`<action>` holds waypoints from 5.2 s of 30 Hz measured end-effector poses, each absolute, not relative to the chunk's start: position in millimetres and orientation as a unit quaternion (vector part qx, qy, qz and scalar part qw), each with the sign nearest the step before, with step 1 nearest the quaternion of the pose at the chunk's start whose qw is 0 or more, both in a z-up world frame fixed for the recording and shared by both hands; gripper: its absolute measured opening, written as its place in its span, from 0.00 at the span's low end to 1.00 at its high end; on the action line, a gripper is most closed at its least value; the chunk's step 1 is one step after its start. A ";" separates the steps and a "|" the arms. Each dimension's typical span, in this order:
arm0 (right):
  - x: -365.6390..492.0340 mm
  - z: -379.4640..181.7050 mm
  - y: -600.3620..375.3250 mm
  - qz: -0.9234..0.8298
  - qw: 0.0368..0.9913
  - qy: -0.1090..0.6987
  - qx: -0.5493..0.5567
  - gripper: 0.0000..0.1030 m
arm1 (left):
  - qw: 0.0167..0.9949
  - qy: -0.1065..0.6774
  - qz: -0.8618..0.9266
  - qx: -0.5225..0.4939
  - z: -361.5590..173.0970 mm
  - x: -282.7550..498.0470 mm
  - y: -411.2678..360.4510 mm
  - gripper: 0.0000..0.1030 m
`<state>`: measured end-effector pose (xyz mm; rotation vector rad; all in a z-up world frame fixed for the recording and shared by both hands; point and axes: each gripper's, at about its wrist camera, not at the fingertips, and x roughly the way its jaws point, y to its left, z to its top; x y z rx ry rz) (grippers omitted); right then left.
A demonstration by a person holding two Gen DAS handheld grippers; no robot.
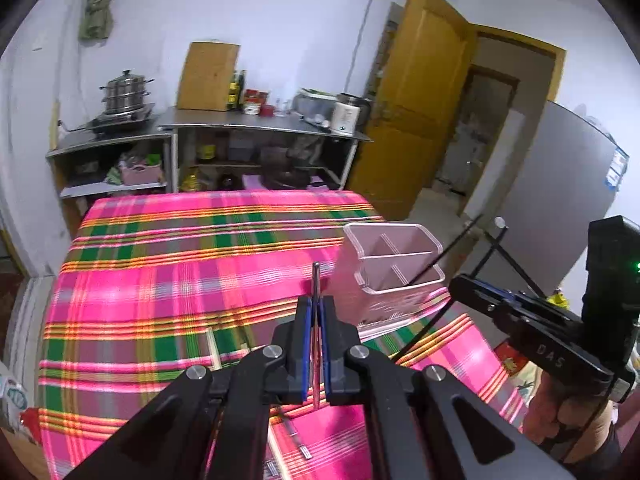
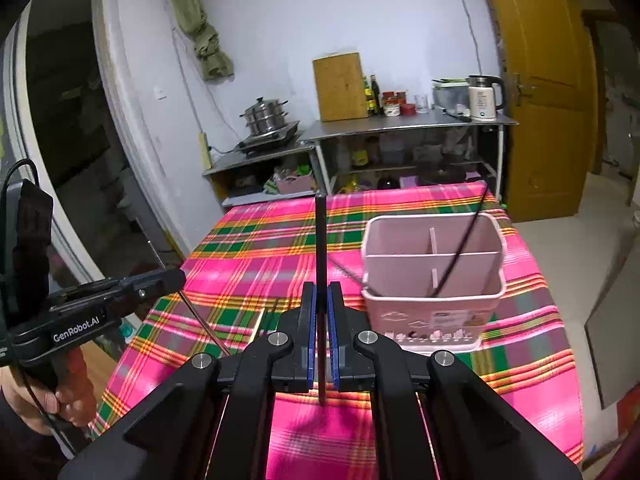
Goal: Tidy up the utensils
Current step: 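Lift both held chopsticks off the tablecloth with both tools, then carry both held chopsticks over the pink utensil holder with both tools, then open the left tool over the holder while the right tool opens, dropping both chopsticks, then move both tools down to the remaining chopsticks on the tablecloth, then close the left tool on a black chopstick while the right tool grasps another black chopstick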
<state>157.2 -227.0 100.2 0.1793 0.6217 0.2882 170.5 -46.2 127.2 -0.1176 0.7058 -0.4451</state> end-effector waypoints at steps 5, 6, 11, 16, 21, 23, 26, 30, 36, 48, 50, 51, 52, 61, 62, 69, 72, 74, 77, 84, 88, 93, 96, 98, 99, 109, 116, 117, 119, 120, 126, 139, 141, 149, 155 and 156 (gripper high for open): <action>156.3 119.0 -250.0 0.123 0.946 0.285 0.097 0.05 | 0.909 0.334 -0.241 -0.065 146.3 183.2 -72.6 0.04; 156.7 123.9 -254.6 0.119 0.947 0.280 0.100 0.05 | 0.909 0.331 -0.244 -0.067 150.2 185.5 -76.5 0.04; 160.2 145.9 -275.3 0.101 0.956 0.254 0.108 0.05 | 0.910 0.316 -0.257 -0.079 172.4 204.3 -93.0 0.04; 169.4 171.4 -292.4 0.086 0.964 0.222 0.119 0.05 | 0.913 0.298 -0.266 -0.079 192.6 221.5 -111.3 0.04; 184.4 181.2 -298.8 0.078 0.968 0.207 0.122 0.05 | 0.917 0.288 -0.266 -0.075 198.7 238.5 -126.7 0.04; 190.2 178.6 -298.3 0.071 0.969 0.208 0.115 0.05 | 0.917 0.289 -0.265 -0.071 194.8 247.4 -132.7 0.04; 199.5 166.6 -296.5 0.065 0.968 0.215 0.111 0.05 | 0.914 0.296 -0.267 -0.073 181.0 257.2 -138.5 0.04; 209.7 147.8 -296.3 0.057 0.966 0.227 0.110 0.05 | 0.911 0.305 -0.267 -0.071 160.8 267.3 -142.4 0.04; 215.5 145.3 -303.3 0.052 0.966 0.222 0.119 0.05 | 0.908 0.315 -0.264 -0.075 145.3 279.9 -139.0 0.04; 223.8 154.2 -296.2 0.056 0.970 0.210 0.111 0.05 | 0.907 0.319 -0.266 -0.076 139.0 287.7 -138.5 0.04; 227.1 139.6 -294.4 0.054 0.967 0.224 0.108 0.05 | 0.903 0.327 -0.266 -0.079 129.7 289.0 -139.0 0.04; 228.5 133.4 -294.2 0.052 0.966 0.230 0.107 0.05 | 0.902 0.331 -0.266 -0.078 125.4 289.4 -139.2 0.04; 230.2 123.5 -293.6 0.049 0.964 0.239 0.107 0.05 | 0.901 0.335 -0.265 -0.078 120.5 289.9 -139.5 0.04; 232.7 80.8 -294.4 0.045 0.952 0.281 0.114 0.05 | 0.893 0.361 -0.260 -0.075 91.0 291.9 -144.2 0.04; 232.3 80.0 -295.3 0.045 0.951 0.282 0.116 0.06 | 0.892 0.363 -0.259 -0.075 90.3 291.7 -144.3 0.04; 231.0 78.1 -297.7 0.056 0.945 0.297 0.122 0.06 | 0.889 0.365 -0.264 -0.082 90.0 288.8 -139.0 0.05; 227.5 87.3 -298.3 0.061 0.949 0.286 0.121 0.13 | 0.893 0.356 -0.264 -0.084 97.2 285.3 -133.1 0.06; 222.5 93.6 -297.2 0.059 0.952 0.278 0.115 0.15 | 0.894 0.351 -0.264 -0.084 102.8 282.0 -130.2 0.07; 218.1 98.6 -296.4 0.057 0.953 0.274 0.113 0.17 | 0.897 0.344 -0.264 -0.082 110.5 275.0 -126.0 0.07; 199.8 110.5 -296.4 0.053 0.958 0.260 0.111 0.18 | 0.904 0.330 -0.260 -0.079 124.2 256.0 -111.8 0.07; 184.7 115.6 -295.7 0.058 0.960 0.250 0.115 0.21 | 0.908 0.324 -0.257 -0.072 126.2 237.9 -103.8 0.07; 165.5 117.4 -287.6 0.068 0.961 0.246 0.110 0.22 | 0.912 0.318 -0.250 -0.073 127.8 217.0 -91.7 0.07; 156.3 116.8 -282.7 0.076 0.960 0.246 0.111 0.22 | 0.914 0.312 -0.246 -0.079 129.2 204.0 -80.4 0.08; 151.0 115.6 -279.6 0.082 0.959 0.246 0.113 0.22 | 0.916 0.309 -0.242 -0.080 129.7 196.6 -74.8 0.08; 147.9 114.6 -276.5 0.086 0.959 0.246 0.113 0.22 | 0.917 0.307 -0.241 -0.082 130.6 190.9 -71.8 0.08; 123.5 99.0 -256.1 0.112 0.953 0.257 0.112 0.22 | 0.924 0.306 -0.214 -0.081 113.9 151.4 -40.5 0.08; 115.4 80.7 -234.3 0.132 0.947 0.278 0.096 0.22 | 0.926 0.316 -0.197 -0.071 93.7 134.1 -22.8 0.08; 115.0 77.6 -231.8 0.134 0.945 0.282 0.096 0.22 | 0.925 0.320 -0.192 -0.071 88.5 131.9 -18.8 0.08; 113.3 71.3 -227.3 0.138 0.943 0.287 0.095 0.22 | 0.923 0.326 -0.188 -0.074 80.1 130.1 -13.5 0.08; 112.3 68.7 -225.5 0.139 0.942 0.289 0.095 0.22 | 0.922 0.331 -0.184 -0.078 74.9 129.9 -9.6 0.08; 118.7 50.4 -214.3 0.152 0.933 0.312 0.095 0.22 | 0.915 0.358 -0.162 -0.090 45.6 135.5 8.0 0.09; 145.3 -4.3 -174.0 0.178 0.908 0.374 0.069 0.22 | 0.893 0.421 -0.126 -0.093 -23.4 175.2 21.2 0.16; 149.7 -11.2 -170.3 0.179 0.904 0.382 0.068 0.22 | 0.890 0.429 -0.122 -0.093 -32.4 183.4 21.8 0.16; 172.6 -38.6 -153.5 0.187 0.889 0.412 0.063 0.21 | 0.880 0.449 -0.119 -0.094 -56.3 209.2 19.7 0.16; 190.7 -54.7 -140.7 0.193 0.880 0.431 0.057 0.19 | 0.878 0.455 -0.117 -0.093 -62.7 220.8 18.9 0.16; 192.7 -57.7 -138.9 0.193 0.878 0.434 0.056 0.19 | 0.878 0.456 -0.117 -0.093 -63.7 222.3 19.7 0.16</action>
